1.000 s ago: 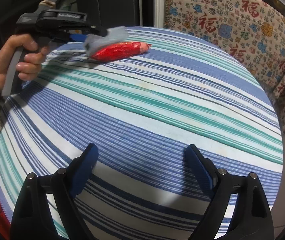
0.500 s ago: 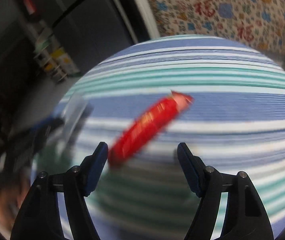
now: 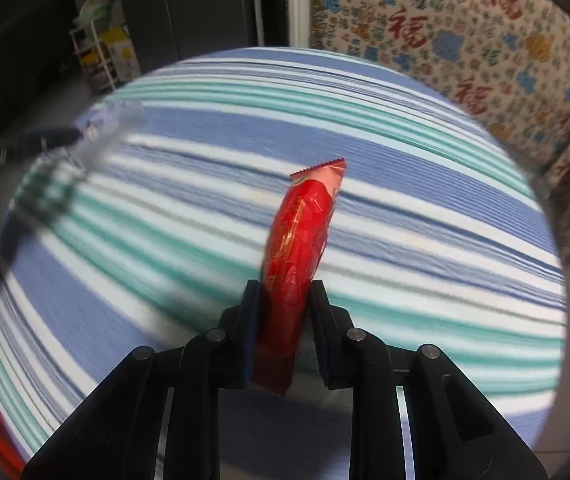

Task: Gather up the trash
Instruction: 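Grasp the clear plastic box with the left gripper while the right grasps the red wrapper, then lift the clear plastic box and red wrapper off the table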

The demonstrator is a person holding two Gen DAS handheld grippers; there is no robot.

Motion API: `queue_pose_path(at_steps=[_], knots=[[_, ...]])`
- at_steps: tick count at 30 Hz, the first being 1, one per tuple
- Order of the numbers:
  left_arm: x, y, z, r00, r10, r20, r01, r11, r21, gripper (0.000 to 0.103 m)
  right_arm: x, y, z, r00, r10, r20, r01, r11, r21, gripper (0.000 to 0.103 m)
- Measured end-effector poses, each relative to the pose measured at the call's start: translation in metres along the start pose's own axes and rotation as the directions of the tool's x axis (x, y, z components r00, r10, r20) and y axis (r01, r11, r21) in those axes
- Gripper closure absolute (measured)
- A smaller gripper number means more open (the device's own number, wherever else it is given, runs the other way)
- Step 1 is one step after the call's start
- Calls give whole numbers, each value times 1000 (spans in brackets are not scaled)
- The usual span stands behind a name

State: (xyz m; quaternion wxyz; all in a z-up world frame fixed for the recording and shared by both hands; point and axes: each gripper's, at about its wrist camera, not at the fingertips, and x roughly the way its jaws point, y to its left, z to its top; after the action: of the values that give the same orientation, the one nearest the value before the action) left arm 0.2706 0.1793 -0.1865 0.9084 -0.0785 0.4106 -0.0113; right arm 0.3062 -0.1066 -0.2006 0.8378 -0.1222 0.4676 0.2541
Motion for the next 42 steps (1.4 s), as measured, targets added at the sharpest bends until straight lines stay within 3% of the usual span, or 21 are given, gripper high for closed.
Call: queue_pose_path(at_steps=[1, 4, 7, 11, 12, 13, 15, 17, 19, 23, 27, 28, 29, 30, 31, 36, 42], knots=[[3, 1, 1, 1000, -10, -6, 10, 1000, -5, 26, -4, -6, -7, 1000, 0, 13, 0, 1000, 1, 69], [14, 0, 0, 1000, -25, -17, 25, 999, -32, 26, -9, -26, -30, 999, 17, 51, -21, 996, 84, 30], [24, -14, 1, 999, -11, -37, 11, 1000, 0, 26, -11, -34, -28, 997, 52, 53, -57, 994, 89, 29], [24, -27, 0, 999, 36, -8, -36, 998, 45, 26, -13, -39, -26, 996, 75, 57, -82, 988, 129, 28], [23, -27, 0, 1000, 28, -7, -28, 999, 32, 30, -14, -37, -25, 995, 79, 60, -86, 989, 123, 28], [24, -27, 0, 1000, 22, -8, -22, 999, 26, 40, -18, -32, -27, 994, 82, 68, -89, 990, 109, 28], [24, -30, -2, 1000, 23, -7, -23, 999, 31, 40, -17, -20, -25, 991, 97, 94, -103, 993, 55, 30], [21, -34, -6, 999, 34, -11, -34, 999, 21, 41, -9, -17, -27, 996, 70, 63, -73, 997, 35, 68], [17, -41, -11, 1000, 19, -21, -19, 1000, 0, 41, -9, -19, -29, 998, 27, 57, -29, 999, 33, 69], [-3, -78, -39, 999, -14, -50, 14, 1000, 0, 41, -20, -23, -38, 997, 72, 5, -72, 997, 27, 69], [-21, -124, -81, 997, 6, -71, -1, 998, 63, 40, -32, -18, -51, 995, 79, -54, -81, 996, -40, 65], [-18, -130, -88, 996, 8, -90, -2, 998, 68, 37, -34, -21, -53, 995, 80, -53, -82, 996, -34, 59], [-19, -135, -92, 997, 33, -72, -27, 996, 88, 36, -36, -24, -56, 995, 84, -49, -85, 996, -23, 40], [-17, -140, -93, 995, 73, -65, -65, 991, 120, 27, -37, -27, -56, 996, 86, -40, -86, 996, -12, 32], [-13, -143, -91, 993, 90, -78, -78, 988, 136, 26, -41, -33, -55, 996, 85, -17, -85, 996, 4, 28], [-13, -136, -76, 997, 16, -75, -12, 998, 62, 26, -54, -45, -47, 994, 108, 30, -109, 994, 26, 28], [-13, -135, -60, 997, 13, -72, -8, 998, 66, 26, -47, -40, -32, 991, 129, 21, -129, 992, 15, 35]])
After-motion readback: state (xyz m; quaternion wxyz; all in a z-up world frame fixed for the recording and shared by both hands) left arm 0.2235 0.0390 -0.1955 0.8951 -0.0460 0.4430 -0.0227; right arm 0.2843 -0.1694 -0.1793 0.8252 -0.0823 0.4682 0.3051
